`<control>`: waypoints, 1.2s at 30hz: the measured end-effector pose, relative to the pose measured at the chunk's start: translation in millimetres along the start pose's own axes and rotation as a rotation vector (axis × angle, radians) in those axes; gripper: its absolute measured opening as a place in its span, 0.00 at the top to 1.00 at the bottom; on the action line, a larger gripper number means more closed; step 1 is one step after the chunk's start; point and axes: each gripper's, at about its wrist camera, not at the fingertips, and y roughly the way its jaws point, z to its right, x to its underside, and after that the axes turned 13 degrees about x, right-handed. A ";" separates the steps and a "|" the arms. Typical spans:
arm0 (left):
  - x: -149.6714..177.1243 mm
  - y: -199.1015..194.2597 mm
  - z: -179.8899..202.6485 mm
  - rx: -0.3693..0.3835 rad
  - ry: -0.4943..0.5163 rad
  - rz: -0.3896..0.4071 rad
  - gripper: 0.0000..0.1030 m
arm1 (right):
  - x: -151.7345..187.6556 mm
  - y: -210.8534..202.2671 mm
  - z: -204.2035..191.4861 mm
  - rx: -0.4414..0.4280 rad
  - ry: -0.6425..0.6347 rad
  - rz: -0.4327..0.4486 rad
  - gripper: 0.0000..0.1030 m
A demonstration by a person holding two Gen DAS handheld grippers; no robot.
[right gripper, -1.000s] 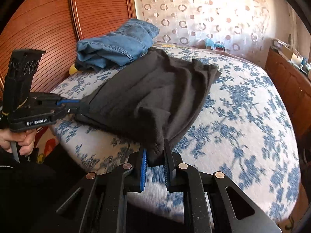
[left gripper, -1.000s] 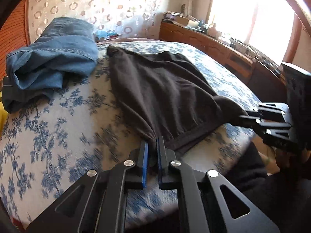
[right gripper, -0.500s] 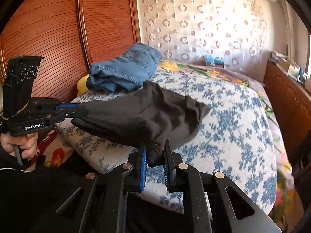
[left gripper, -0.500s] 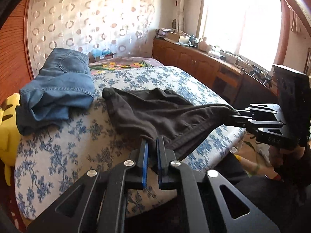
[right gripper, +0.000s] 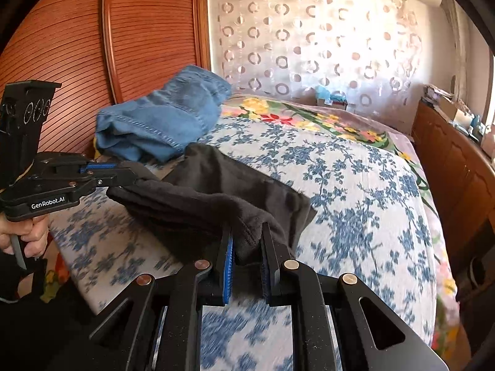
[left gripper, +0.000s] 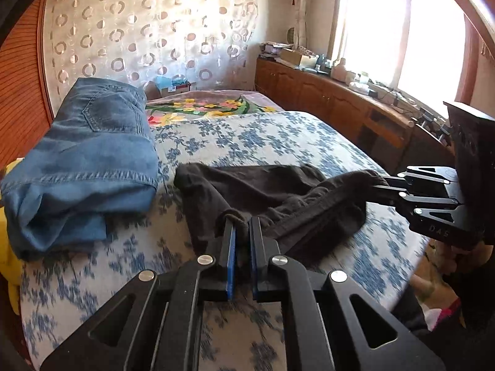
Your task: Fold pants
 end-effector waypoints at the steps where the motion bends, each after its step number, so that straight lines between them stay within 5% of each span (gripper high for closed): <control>1: -2.5 2.6 -2.1 -0.004 -0.001 -0.002 0.91 | -3.7 3.9 0.8 0.005 -0.002 -0.001 0.86; 16: -33.1 40.2 -19.4 -0.082 -0.011 -0.024 0.89 | -26.9 62.2 0.1 0.052 0.026 -0.037 0.81; 23: -28.6 32.6 -15.6 -0.065 -0.019 0.006 0.50 | -23.7 55.9 6.3 0.061 0.072 -0.006 0.61; 36: 13.2 29.2 -24.9 -0.060 -0.053 -0.058 0.49 | 21.1 39.0 20.1 0.004 0.120 -0.086 0.59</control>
